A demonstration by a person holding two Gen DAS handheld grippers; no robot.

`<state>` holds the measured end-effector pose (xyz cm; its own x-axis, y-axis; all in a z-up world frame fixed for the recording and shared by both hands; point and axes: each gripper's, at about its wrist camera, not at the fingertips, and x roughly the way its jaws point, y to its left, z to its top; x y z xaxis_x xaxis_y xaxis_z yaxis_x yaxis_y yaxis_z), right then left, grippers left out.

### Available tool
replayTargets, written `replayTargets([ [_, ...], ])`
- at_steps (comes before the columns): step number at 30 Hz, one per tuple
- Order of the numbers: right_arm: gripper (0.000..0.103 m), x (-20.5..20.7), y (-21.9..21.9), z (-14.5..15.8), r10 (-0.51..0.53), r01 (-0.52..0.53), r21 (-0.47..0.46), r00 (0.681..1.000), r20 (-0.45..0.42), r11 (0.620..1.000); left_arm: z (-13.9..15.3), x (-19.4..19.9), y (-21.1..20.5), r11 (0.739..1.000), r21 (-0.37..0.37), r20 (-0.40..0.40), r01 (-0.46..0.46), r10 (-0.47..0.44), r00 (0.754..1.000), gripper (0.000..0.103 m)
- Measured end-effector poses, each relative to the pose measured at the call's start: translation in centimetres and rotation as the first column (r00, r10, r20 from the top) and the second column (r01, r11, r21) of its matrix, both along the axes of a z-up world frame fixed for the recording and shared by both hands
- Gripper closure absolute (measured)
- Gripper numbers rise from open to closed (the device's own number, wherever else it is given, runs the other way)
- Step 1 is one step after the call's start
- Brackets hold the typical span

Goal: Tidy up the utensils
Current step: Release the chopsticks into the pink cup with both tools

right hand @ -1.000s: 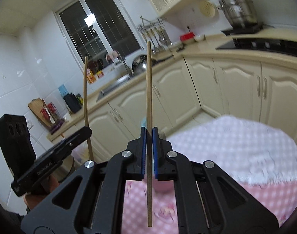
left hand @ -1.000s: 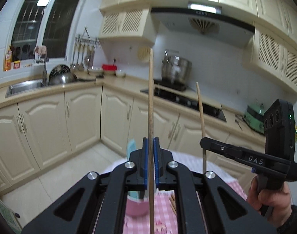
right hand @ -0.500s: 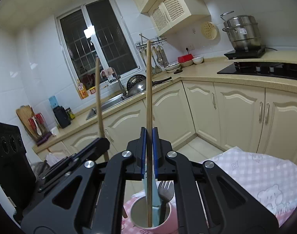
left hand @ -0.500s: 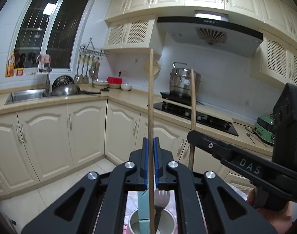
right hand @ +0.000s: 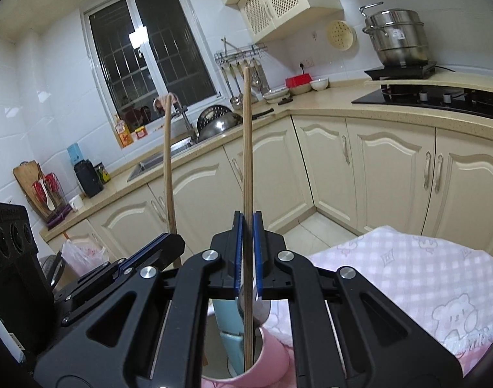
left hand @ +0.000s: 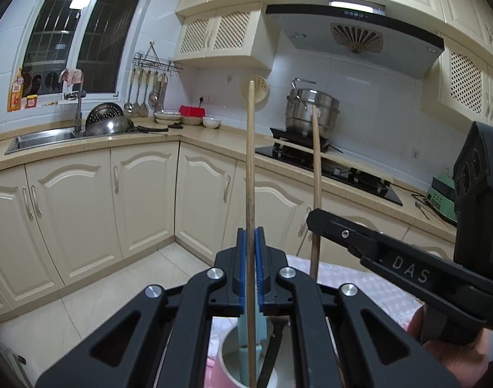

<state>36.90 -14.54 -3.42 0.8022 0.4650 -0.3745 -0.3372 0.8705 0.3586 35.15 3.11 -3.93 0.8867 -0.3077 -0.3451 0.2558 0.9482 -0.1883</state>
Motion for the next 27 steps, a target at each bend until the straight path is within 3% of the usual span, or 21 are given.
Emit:
replayTargets([
  [1,0.093,-0.1,-0.2,-0.1,-0.001,0.001,0.002,1.0,-0.01,1.0,-0.1,-0.1,0.0,1.0,0.002,-0.006,0.005,-0.005,1.0,0.094],
  [2,0.079,-0.2,-0.4,-0.1,-0.005,0.005,0.004,1.0,-0.017,1.0,-0.2,-0.4,0.0,1.0,0.01,-0.013,0.008,-0.008,1.0,0.082],
  [3,0.04,-0.5,-0.8,-0.1,-0.017,0.017,0.012,1.0,-0.017,1.0,-0.2,-0.7,0.0,1.0,0.016,-0.013,0.005,-0.005,1.0,0.073],
  [4,0.025,-0.9,-1.3,0.0,-0.033,0.033,0.026,0.999,-0.008,0.999,-0.1,-1.0,0.1,1.0,0.02,-0.008,-0.001,0.001,1.0,0.055],
  [5,0.02,-1.4,-1.7,0.2,-0.047,0.047,0.036,0.999,0.003,0.998,0.1,-1.5,0.3,1.0,0.017,-0.001,-0.001,0.001,1.0,0.041],
  [8,0.019,-2.2,-2.9,0.7,-0.058,0.058,0.048,0.998,-0.001,0.997,1.0,-2.7,0.6,1.0,0.018,0.016,-0.008,0.008,1.0,0.019],
  [11,0.007,-3.0,-4.3,1.3,-0.074,0.075,0.059,0.997,-0.014,0.995,1.8,-3.9,0.8,0.999,0.026,0.02,-0.021,0.02,1.0,0.011],
  [21,0.006,-6.1,-7.4,1.5,-0.093,0.095,0.016,0.992,-0.089,0.995,2.5,-7.0,0.5,0.991,0.1,-0.045,-0.085,0.09,0.995,0.006],
  [27,0.006,-7.9,-8.4,1.2,-0.113,0.111,-0.02,0.986,-0.123,0.994,2.6,-8.7,0.3,0.991,0.102,-0.073,-0.087,0.095,0.993,0.006],
])
